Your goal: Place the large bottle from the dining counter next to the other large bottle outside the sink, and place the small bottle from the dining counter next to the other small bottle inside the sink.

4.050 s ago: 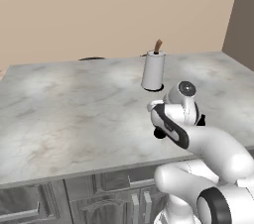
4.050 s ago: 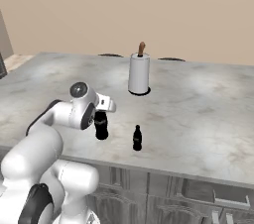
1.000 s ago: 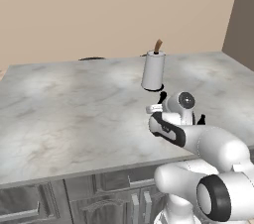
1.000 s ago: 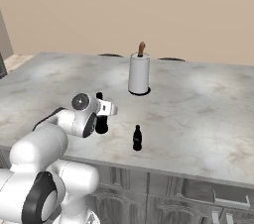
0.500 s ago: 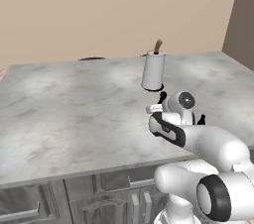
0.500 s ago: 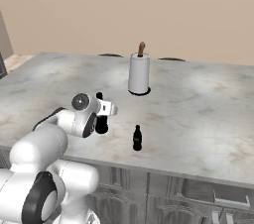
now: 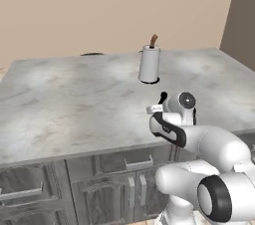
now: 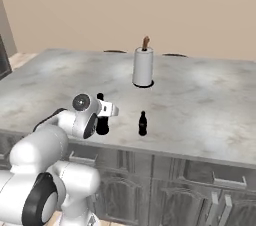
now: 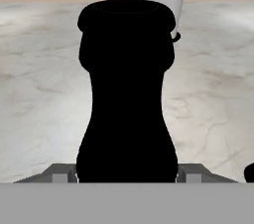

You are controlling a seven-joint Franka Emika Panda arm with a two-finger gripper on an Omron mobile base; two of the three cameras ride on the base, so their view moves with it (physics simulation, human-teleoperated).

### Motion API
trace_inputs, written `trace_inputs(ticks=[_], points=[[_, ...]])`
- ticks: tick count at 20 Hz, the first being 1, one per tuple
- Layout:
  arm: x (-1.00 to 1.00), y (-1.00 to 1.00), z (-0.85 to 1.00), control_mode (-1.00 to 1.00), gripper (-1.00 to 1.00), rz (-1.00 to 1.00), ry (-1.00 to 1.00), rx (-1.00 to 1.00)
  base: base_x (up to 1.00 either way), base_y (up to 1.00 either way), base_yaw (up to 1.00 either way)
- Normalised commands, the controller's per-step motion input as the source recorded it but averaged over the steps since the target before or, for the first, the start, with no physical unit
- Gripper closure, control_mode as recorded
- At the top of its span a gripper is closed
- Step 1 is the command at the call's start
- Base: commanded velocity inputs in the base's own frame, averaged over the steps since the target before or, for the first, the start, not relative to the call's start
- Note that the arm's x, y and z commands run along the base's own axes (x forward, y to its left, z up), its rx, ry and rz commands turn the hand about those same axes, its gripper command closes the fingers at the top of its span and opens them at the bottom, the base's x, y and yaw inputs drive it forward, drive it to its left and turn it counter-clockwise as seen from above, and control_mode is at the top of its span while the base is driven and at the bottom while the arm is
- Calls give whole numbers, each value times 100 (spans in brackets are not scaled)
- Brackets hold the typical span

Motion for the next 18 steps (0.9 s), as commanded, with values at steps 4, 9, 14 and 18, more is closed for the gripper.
trace_inputs(ticks=[4, 9, 14, 18], points=[[0, 0, 0, 100, 100, 0, 0, 0, -12, 31, 0], [0, 0, 0, 100, 100, 0, 0, 0, 6, 66, 0], [0, 0, 0, 100, 100, 0, 0, 0, 18, 89, 0], [0, 0, 0, 100, 100, 0, 0, 0, 20, 98, 0]])
